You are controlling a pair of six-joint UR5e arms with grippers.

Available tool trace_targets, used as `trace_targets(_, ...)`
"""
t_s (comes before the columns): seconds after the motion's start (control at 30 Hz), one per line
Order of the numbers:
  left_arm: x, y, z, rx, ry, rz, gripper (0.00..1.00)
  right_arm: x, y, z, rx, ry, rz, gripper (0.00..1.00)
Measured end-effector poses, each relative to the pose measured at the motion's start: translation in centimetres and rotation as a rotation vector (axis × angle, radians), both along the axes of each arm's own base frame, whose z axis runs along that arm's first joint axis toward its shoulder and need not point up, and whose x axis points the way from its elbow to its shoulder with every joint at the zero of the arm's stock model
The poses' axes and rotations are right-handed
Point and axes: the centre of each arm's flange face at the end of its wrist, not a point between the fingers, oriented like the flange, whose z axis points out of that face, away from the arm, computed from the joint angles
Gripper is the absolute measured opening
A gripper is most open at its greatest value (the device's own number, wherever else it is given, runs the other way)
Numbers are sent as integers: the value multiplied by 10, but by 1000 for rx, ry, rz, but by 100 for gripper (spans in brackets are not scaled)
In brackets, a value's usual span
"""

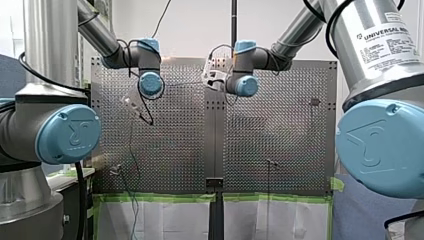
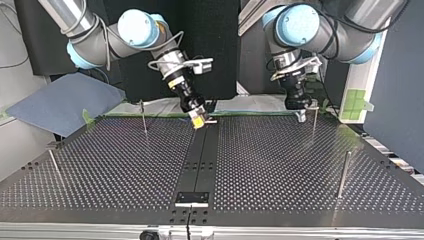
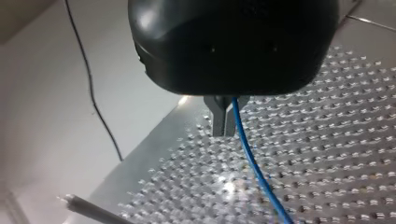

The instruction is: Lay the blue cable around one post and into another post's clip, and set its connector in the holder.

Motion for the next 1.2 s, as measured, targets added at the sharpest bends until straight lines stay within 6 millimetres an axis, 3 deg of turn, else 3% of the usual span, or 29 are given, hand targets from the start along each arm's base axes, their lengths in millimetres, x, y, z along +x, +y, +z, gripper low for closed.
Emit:
trace_targets(0.23,-11,9,30,38,-2,66,1,8,-1,16,-11,-15,10,0)
trace_targets(0.8,-34,33,134,64,-84,168,3,37,12,61,-40,-52,59,0)
trace_targets(0.97,-39,39,163,65,-115,152,3,50,14,63,-36,-40,74,0)
trace_targets(1.2,-20,42,170,82,-82,119,3,64,16,78,-45,-54,90,0)
